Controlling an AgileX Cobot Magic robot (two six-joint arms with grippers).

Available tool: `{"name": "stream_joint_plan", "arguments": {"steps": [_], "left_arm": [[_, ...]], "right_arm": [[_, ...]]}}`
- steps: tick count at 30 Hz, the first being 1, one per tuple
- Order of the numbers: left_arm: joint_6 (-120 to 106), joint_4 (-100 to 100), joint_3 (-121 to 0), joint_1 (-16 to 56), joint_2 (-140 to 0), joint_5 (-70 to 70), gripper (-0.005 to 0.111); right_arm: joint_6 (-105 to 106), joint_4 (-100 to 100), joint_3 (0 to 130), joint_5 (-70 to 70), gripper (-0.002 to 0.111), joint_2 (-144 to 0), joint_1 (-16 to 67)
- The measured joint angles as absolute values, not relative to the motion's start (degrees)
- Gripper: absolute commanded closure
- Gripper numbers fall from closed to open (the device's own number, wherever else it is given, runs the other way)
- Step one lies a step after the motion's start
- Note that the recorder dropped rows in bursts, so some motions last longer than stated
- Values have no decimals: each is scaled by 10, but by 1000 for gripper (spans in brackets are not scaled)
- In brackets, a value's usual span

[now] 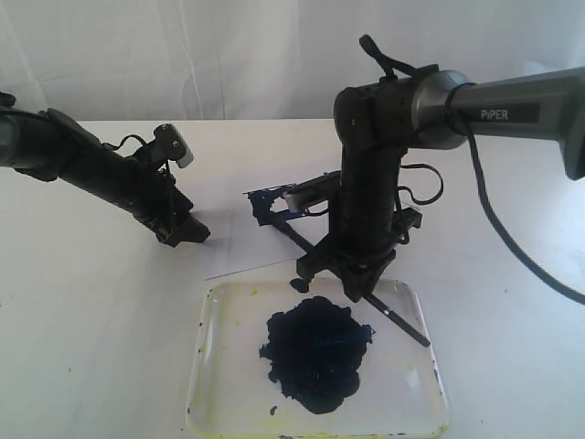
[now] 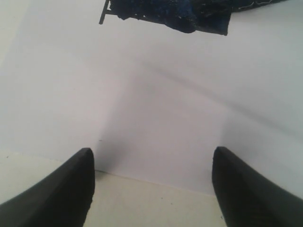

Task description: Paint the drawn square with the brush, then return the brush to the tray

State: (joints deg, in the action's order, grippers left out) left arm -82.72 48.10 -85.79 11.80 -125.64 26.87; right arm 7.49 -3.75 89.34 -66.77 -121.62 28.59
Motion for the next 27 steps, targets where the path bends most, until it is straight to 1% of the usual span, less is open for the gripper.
{"name": "stream_joint_plan", "arguments": {"steps": [17,20,23,27], "left_arm": [[-827,481,-858,118,-1256,269,34],[-827,481,-858,118,-1256,269,34],[-827,481,-858,118,-1256,269,34],[-827,481,-858,118,-1256,269,34]], "right_arm": [[-20,54,893,-682,108,-1216,286],[-16,51,899,-680,108,-1216,286],[25,-4,916,-680,108,-1216,286],[38,-27,921,-683,108,-1216,286]]}}
